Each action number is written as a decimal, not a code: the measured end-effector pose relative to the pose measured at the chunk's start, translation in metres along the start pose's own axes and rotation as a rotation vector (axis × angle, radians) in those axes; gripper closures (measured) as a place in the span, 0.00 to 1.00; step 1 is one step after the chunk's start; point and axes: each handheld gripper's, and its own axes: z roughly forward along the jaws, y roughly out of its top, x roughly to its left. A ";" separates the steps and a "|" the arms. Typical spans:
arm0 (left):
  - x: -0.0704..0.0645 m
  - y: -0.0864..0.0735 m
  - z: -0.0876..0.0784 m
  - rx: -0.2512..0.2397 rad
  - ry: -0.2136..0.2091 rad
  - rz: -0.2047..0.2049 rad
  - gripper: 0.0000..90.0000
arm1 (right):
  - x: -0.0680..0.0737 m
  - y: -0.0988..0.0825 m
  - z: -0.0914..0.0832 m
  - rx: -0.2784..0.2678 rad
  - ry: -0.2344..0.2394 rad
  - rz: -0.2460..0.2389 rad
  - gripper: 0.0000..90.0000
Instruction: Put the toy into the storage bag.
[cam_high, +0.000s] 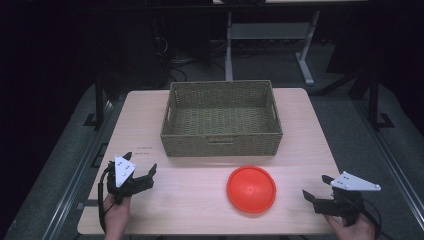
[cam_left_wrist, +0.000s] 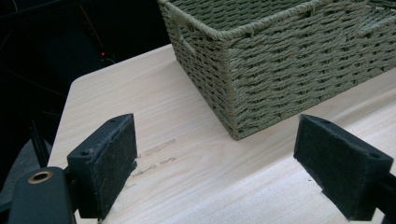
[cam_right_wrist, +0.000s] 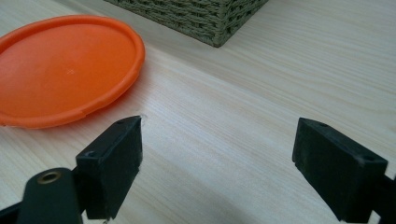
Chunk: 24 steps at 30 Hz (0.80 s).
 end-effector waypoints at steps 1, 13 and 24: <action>0.000 0.000 0.000 0.000 0.000 0.000 0.14 | 0.000 0.000 0.000 0.000 0.000 0.000 0.17; -0.002 0.000 0.000 -0.010 -0.010 0.004 0.14 | 0.009 0.009 0.005 0.003 0.019 -0.009 0.18; -0.001 0.000 0.001 -0.005 -0.010 0.008 0.14 | 0.024 0.027 0.027 0.028 0.094 -0.034 0.21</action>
